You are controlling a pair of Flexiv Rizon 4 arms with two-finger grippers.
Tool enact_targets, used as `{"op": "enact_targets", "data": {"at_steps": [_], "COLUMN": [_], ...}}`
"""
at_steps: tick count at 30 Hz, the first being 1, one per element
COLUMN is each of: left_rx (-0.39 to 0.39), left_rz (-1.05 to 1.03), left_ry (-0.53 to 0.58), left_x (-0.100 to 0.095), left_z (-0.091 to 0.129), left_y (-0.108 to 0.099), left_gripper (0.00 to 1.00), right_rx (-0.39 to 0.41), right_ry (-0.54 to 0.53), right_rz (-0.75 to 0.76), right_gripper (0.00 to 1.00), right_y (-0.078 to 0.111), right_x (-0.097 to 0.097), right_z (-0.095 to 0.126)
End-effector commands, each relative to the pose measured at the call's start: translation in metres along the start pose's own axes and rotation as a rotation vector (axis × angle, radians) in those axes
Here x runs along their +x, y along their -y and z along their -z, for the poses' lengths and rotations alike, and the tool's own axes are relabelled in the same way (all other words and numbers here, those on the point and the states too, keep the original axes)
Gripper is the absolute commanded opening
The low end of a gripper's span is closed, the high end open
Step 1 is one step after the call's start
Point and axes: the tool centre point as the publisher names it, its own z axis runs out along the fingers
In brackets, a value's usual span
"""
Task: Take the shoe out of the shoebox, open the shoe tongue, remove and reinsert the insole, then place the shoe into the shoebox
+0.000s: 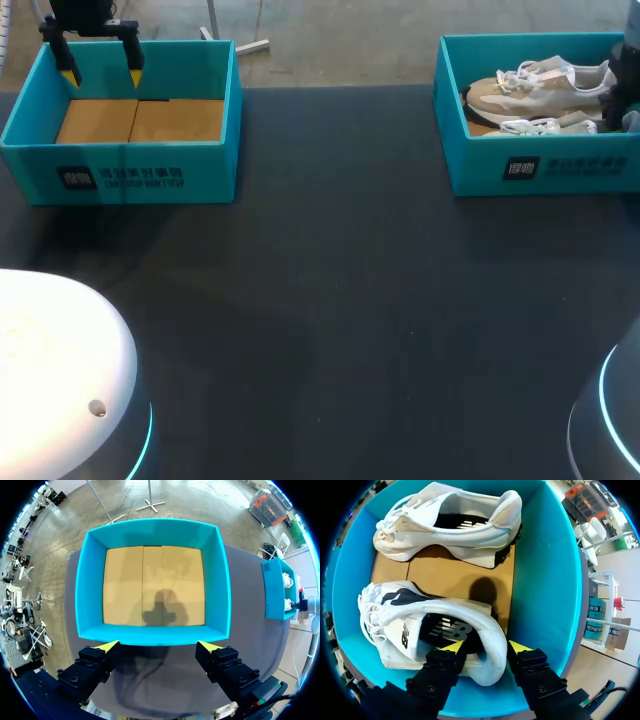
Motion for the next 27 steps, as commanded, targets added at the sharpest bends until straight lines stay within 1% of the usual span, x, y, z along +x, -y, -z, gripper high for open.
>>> {"op": "enact_targets", "data": {"at_steps": [1, 6, 11, 14, 15, 18, 20, 21, 24, 27], "left_rx": [0.0, 0.0, 0.0, 0.0, 0.0, 0.0, 0.0, 0.0, 0.0, 0.0], "left_rz": [0.0, 0.0, 0.0, 0.0, 0.0, 0.0, 0.0, 0.0, 0.0, 0.0], "left_ry": [0.0, 0.0, 0.0, 0.0, 0.0, 0.0, 0.0, 0.0, 0.0, 0.0], "left_x": [0.0, 0.0, 0.0, 0.0, 0.0, 0.0, 0.0, 0.0, 0.0, 0.0], "left_z": [0.0, 0.0, 0.0, 0.0, 0.0, 0.0, 0.0, 0.0, 0.0, 0.0], "left_y": [0.0, 0.0, 0.0, 0.0, 0.0, 0.0, 0.0, 0.0, 0.0, 0.0], "left_gripper": [1.0, 1.0, 1.0, 1.0, 1.0, 1.0, 1.0, 1.0, 1.0, 1.0], "right_rx": [0.007, 0.007, 0.001, -0.001, -0.002, 0.001, 0.003, 0.004, 0.005, 0.007], "right_ry": [-0.003, -0.011, -0.012, -0.01, -0.009, -0.003, 0.0, 0.001, 0.003, 0.006], "right_rz": [-0.002, -0.013, -0.008, -0.006, -0.006, -0.011, -0.015, -0.017, -0.023, -0.031], "right_gripper": [0.5, 0.44, 0.34, 0.34, 0.36, 0.52, 0.71, 0.76, 0.78, 0.76], "right_y": [-0.0032, -0.0026, -0.0009, -0.0003, -0.0002, -0.0001, -0.0005, -0.0006, -0.0012, -0.0015], "right_x": [0.0024, 0.0041, 0.0097, 0.0106, 0.0107, 0.0096, 0.0081, 0.0073, 0.006, 0.005], "right_z": [-0.0035, -0.0041, -0.0023, -0.0015, -0.0015, -0.0027, -0.0036, -0.0039, -0.0051, -0.0057]}}
